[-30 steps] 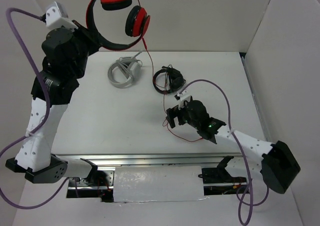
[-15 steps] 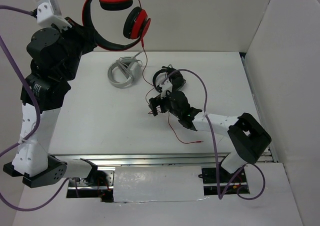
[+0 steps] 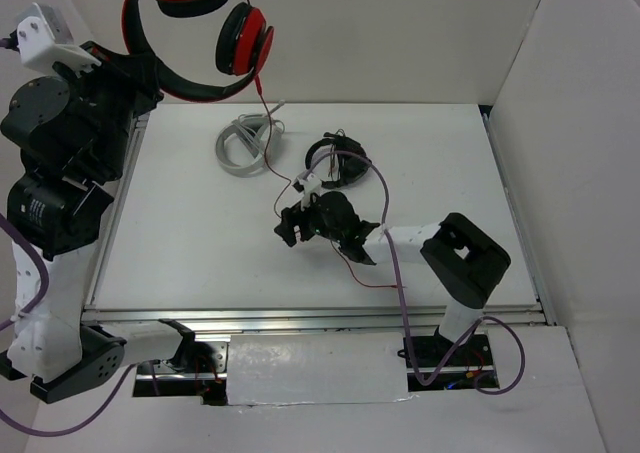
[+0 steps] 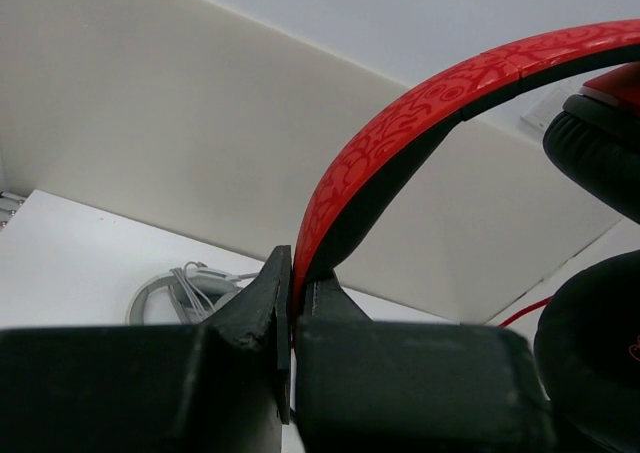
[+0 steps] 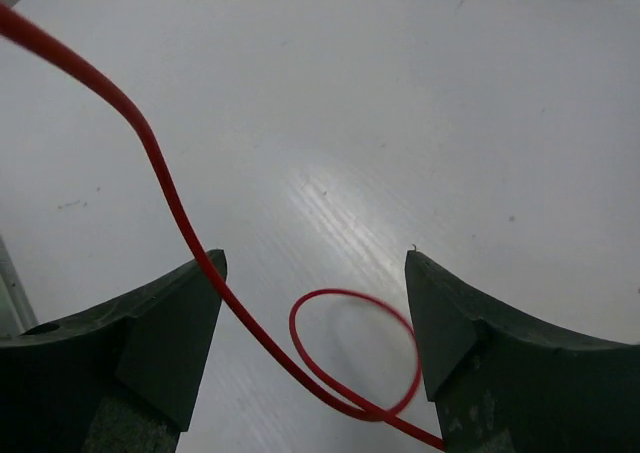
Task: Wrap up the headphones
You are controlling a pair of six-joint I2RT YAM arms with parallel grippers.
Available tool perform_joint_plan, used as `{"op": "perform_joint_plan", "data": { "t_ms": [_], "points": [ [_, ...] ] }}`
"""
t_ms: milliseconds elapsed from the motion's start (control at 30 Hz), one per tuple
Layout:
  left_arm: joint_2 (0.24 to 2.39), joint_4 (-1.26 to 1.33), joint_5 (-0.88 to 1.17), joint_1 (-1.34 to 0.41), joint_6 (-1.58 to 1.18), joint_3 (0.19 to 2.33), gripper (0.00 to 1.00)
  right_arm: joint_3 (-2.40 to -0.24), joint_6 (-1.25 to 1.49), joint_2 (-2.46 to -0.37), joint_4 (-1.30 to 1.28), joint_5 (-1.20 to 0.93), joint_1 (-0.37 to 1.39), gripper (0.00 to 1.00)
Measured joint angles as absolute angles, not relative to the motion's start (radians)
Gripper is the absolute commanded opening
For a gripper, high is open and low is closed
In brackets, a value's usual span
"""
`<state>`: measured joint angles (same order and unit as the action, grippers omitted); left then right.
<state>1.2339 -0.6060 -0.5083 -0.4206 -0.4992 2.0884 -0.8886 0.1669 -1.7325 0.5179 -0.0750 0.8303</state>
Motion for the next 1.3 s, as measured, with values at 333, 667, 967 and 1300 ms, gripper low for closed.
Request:
{"op": "perform_joint_plan", "data": {
  "t_ms": [333,667,967,1300],
  "points": [
    [1.234,-0.579,-0.608,-0.420,-0.497,2.071,0.00,-0.768,0.247,-1.746,0.595,-0.135,0.881,0.00],
    [1.285,-0.421,-0.902,-0.420,-0.474,1.776,0.00,-0.642,0.173,-1.190,0.292,0.300,1.183,0.00],
    [1.421,-0.130,-0.884,-0.421,-0.253,1.333,0.00,-0.846,-0.137,-1.088,0.069,0.764,1.347,0.00],
    [1.382,0.054,-0.589,-0.484,-0.147,1.006,0.00,-1.111,-0.604,-1.087,0.168,0.850,1.213,0.00]
  ]
}}
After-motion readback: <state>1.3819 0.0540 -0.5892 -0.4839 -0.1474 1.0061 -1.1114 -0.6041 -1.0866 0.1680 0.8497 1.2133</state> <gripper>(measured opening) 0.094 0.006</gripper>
